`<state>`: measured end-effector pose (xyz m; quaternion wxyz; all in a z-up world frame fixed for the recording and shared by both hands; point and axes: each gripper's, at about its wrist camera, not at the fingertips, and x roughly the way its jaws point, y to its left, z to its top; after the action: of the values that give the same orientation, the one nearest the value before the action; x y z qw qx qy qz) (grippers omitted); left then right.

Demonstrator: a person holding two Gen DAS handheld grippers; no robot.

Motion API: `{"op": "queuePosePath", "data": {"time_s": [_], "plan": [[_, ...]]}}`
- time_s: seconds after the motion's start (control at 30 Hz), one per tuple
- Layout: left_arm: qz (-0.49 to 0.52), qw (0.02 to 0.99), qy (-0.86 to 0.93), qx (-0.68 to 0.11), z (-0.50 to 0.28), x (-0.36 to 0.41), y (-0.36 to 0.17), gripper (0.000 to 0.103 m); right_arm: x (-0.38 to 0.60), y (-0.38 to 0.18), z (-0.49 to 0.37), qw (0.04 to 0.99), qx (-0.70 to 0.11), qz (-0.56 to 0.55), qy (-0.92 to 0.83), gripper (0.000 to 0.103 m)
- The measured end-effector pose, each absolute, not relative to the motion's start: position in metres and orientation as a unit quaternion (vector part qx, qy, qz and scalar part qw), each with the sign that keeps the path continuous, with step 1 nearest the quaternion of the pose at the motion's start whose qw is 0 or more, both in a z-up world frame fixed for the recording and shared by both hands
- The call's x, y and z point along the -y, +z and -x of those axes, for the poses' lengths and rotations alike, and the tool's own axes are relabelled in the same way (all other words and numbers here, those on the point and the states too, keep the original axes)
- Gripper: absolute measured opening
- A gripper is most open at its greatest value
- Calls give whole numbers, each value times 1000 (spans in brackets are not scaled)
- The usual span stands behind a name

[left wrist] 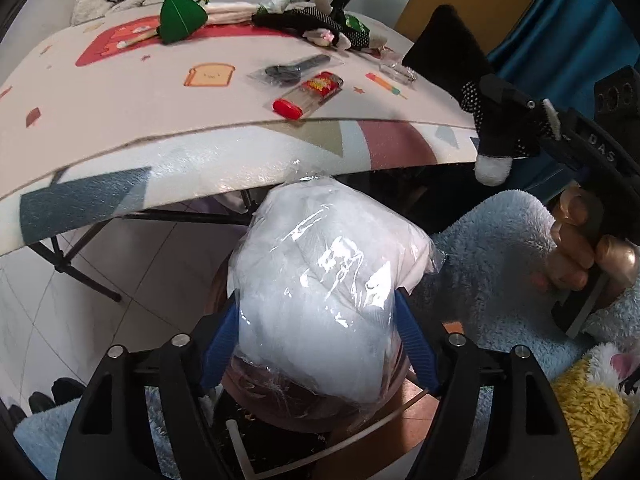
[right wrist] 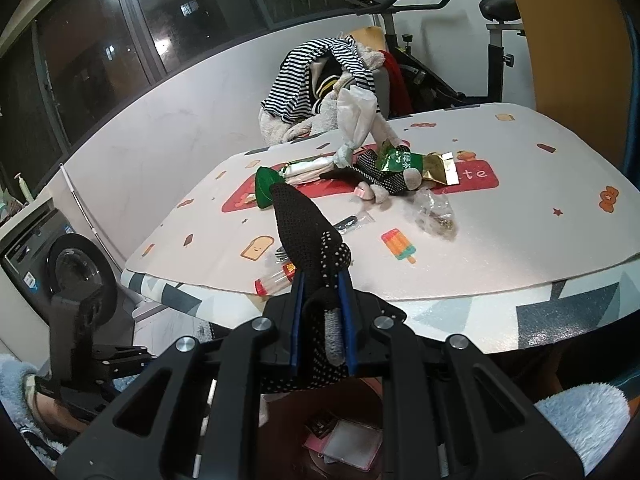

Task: Collect trash
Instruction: 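Carry the white plastic bag to the brown bin and open the left tool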

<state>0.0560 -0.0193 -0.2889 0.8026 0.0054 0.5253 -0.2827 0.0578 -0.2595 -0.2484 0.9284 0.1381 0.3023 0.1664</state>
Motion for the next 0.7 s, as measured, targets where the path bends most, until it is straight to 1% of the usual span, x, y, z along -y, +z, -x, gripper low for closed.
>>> {"op": "queuePosePath", "data": {"time_s": [0.1, 0.17, 0.23, 0.4, 0.53, 0.7], "plan": [[-5, 797, -281, -534, -58, 20, -294, 78, 260, -251, -58, 927, -305, -142, 167, 20], [-4, 799, -275, -534, -58, 19, -295, 79, 261, -254, -57, 925, -308, -147, 169, 20], [2, 807, -270, -525, -57, 15, -293, 83, 261, -258, -56, 922, -312, -153, 172, 20], [31, 843, -228, -486, -54, -2, -279, 87, 251, -266, -55, 915, -325, -148, 187, 20], [61, 873, -178, -450, -50, -21, -267, 91, 231, -273, -54, 909, -339, -118, 211, 20], [101, 890, -139, -422, -50, -43, -258, 93, 200, -279, -50, 898, -356, -58, 254, 20]]}}
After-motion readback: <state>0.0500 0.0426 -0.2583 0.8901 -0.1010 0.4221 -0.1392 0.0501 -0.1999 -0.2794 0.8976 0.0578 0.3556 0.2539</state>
